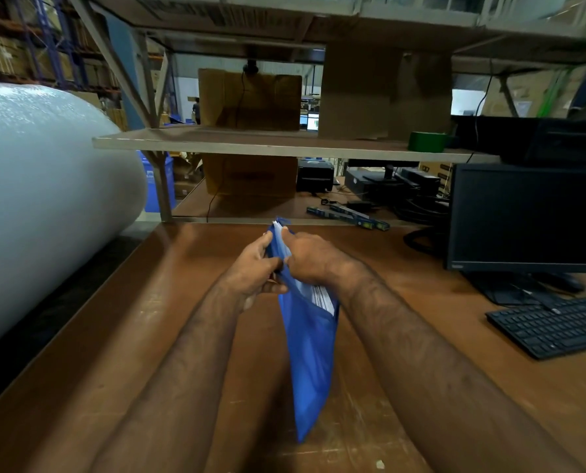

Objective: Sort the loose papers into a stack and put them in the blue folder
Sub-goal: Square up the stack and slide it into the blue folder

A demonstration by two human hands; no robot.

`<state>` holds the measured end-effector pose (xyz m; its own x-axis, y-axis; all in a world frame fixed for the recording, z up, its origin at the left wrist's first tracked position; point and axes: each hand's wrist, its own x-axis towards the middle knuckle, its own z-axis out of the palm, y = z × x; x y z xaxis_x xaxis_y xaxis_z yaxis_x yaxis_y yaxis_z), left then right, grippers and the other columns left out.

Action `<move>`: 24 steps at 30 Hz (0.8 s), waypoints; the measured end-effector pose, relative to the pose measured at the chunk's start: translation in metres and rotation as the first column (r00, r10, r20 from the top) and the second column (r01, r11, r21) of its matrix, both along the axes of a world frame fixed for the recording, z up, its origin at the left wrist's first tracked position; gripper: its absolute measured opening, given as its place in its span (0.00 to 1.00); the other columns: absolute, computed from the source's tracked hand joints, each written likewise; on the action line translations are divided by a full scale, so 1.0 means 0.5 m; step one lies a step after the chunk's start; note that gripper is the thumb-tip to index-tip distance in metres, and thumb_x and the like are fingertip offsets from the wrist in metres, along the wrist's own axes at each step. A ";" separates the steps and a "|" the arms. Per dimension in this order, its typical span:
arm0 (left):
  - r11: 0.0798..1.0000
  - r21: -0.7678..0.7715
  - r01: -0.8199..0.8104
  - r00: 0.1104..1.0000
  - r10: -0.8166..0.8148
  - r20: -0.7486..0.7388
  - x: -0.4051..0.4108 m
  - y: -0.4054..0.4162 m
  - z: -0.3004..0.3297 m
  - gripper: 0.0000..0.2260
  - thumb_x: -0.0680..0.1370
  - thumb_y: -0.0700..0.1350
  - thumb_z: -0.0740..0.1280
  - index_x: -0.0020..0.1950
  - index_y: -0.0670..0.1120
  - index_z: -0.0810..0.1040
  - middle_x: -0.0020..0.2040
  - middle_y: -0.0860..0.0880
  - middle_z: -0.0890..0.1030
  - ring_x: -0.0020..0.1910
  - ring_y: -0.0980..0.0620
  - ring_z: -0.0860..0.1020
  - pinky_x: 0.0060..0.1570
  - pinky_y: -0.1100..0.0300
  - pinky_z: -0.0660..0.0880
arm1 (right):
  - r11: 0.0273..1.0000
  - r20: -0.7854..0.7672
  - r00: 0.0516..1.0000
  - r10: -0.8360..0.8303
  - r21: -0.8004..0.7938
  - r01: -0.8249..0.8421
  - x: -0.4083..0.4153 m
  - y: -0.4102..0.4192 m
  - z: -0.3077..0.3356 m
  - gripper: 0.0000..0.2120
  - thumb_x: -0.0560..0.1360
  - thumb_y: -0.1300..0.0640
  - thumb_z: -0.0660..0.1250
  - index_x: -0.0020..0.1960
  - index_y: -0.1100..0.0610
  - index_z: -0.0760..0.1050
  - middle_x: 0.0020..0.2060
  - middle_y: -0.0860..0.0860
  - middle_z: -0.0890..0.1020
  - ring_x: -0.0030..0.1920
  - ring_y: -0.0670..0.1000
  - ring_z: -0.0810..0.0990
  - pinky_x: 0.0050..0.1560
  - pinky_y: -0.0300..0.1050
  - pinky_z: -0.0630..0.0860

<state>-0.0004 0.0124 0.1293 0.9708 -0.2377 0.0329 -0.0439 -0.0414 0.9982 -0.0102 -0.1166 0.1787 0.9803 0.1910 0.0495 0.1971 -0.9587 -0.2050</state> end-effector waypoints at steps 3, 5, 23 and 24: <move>1.000 0.022 -0.018 1.000 0.018 -0.006 0.003 -0.004 0.007 0.30 0.83 0.34 0.60 0.83 0.51 0.57 0.60 0.42 0.83 0.45 0.45 0.85 0.34 0.56 0.82 | 0.999 -0.023 1.000 0.019 0.028 -0.019 -0.002 0.003 -0.008 0.24 0.83 0.54 0.62 0.78 0.53 0.62 0.62 0.57 0.77 0.54 0.56 0.79 0.44 0.48 0.75; 0.999 0.044 -0.022 1.000 0.023 -0.003 0.003 -0.004 -0.001 0.29 0.84 0.35 0.60 0.83 0.52 0.57 0.61 0.43 0.82 0.50 0.41 0.86 0.41 0.50 0.83 | 0.999 -0.053 0.998 0.029 0.044 -0.027 -0.007 0.010 -0.017 0.24 0.82 0.52 0.64 0.76 0.52 0.62 0.54 0.55 0.78 0.46 0.53 0.79 0.38 0.46 0.74; 0.989 0.093 0.114 0.993 -0.110 -0.045 0.000 -0.005 -0.064 0.36 0.82 0.35 0.65 0.84 0.56 0.52 0.72 0.59 0.68 0.27 0.47 0.78 0.26 0.57 0.78 | 0.634 -0.220 0.975 0.027 0.758 0.154 -0.025 -0.060 -0.157 0.15 0.82 0.66 0.56 0.63 0.56 0.76 0.41 0.52 0.83 0.30 0.42 0.78 0.29 0.38 0.74; 0.985 0.124 0.123 0.992 -0.117 -0.055 -0.001 -0.011 -0.084 0.34 0.82 0.37 0.65 0.84 0.54 0.54 0.73 0.59 0.65 0.27 0.48 0.79 0.27 0.57 0.79 | 0.591 -0.280 0.960 0.021 0.778 0.214 -0.032 -0.071 -0.186 0.16 0.83 0.68 0.54 0.60 0.55 0.75 0.35 0.50 0.81 0.26 0.41 0.76 0.26 0.35 0.72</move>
